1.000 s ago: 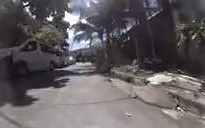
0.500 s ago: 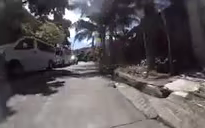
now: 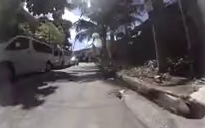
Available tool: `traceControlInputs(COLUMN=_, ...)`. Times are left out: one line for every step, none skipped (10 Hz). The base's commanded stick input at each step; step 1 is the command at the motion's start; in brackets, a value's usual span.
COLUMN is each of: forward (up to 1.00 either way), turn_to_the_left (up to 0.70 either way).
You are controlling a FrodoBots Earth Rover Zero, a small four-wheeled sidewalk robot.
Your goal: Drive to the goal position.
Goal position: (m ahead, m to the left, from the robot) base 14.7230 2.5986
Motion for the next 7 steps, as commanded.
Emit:
traceControlInputs(forward=1.0, turn_to_the_left=0.4)
traceControlInputs(forward=1.0, turn_to_the_left=0.4)
traceControlInputs(forward=1.0, turn_to_the_left=0.4)
traceControlInputs(forward=1.0, turn_to_the_left=0.18)
traceControlInputs(forward=1.0, turn_to_the_left=0.04)
traceControlInputs(forward=1.0, turn_to_the_left=0.0)
traceControlInputs(forward=1.0, turn_to_the_left=0.0)
